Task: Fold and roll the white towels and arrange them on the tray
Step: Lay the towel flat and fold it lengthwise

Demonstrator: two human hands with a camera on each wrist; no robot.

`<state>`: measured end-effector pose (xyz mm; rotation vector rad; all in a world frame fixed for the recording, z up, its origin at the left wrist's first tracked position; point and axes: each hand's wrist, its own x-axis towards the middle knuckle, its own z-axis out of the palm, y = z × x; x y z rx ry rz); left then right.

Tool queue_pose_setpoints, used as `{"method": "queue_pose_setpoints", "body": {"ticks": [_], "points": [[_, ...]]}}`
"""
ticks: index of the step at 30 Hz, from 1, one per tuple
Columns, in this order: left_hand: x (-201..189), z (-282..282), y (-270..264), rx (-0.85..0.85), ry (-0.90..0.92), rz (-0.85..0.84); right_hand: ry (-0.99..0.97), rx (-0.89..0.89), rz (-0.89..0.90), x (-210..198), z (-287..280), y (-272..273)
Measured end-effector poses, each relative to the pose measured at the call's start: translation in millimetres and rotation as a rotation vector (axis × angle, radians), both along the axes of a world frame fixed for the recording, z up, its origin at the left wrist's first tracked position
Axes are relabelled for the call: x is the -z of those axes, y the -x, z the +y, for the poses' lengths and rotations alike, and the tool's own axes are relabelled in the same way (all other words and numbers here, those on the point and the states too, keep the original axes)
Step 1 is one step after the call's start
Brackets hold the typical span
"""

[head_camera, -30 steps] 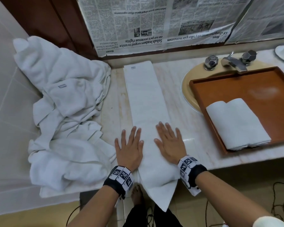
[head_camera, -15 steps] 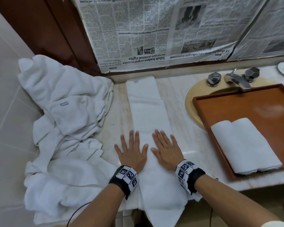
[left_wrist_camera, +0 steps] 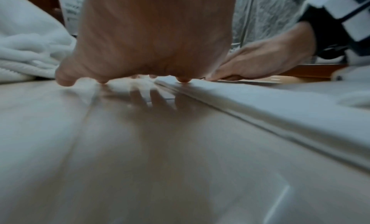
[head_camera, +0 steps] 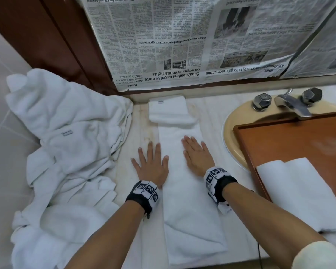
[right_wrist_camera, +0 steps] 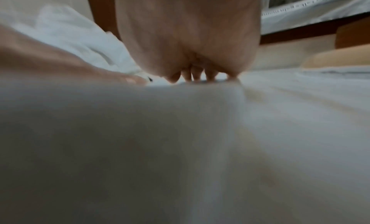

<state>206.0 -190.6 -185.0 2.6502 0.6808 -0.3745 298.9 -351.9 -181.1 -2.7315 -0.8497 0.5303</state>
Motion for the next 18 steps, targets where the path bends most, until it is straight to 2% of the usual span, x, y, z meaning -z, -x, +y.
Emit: {"method": "queue_pose_setpoints", "body": {"ticks": [3, 6, 8, 12, 14, 18], "points": [[-1.1, -16.6, 24.8, 0.102, 0.004, -0.11, -0.063, -0.033, 0.002, -4.3, -5.7, 26.6], [5.0, -35.7, 48.2, 0.228, -0.01, -0.077, 0.032, -0.162, -0.023, 0.5, -21.2, 49.9], [10.1, -36.4, 53.8, 0.205, -0.035, -0.041, 0.076, -0.155, -0.048, 5.2, -36.7, 48.6], [5.4, -28.9, 56.4, 0.134, -0.043, -0.008, 0.134, 0.049, -0.016, 4.2, -70.0, 39.6], [-1.1, -32.5, 65.1, 0.106, -0.021, -0.002, 0.103, 0.104, -0.036, 1.4, -78.2, 54.5], [-8.9, -56.9, 98.2, 0.167, -0.019, 0.007, 0.036, -0.077, -0.048, 0.3, -75.1, 119.9]]}}
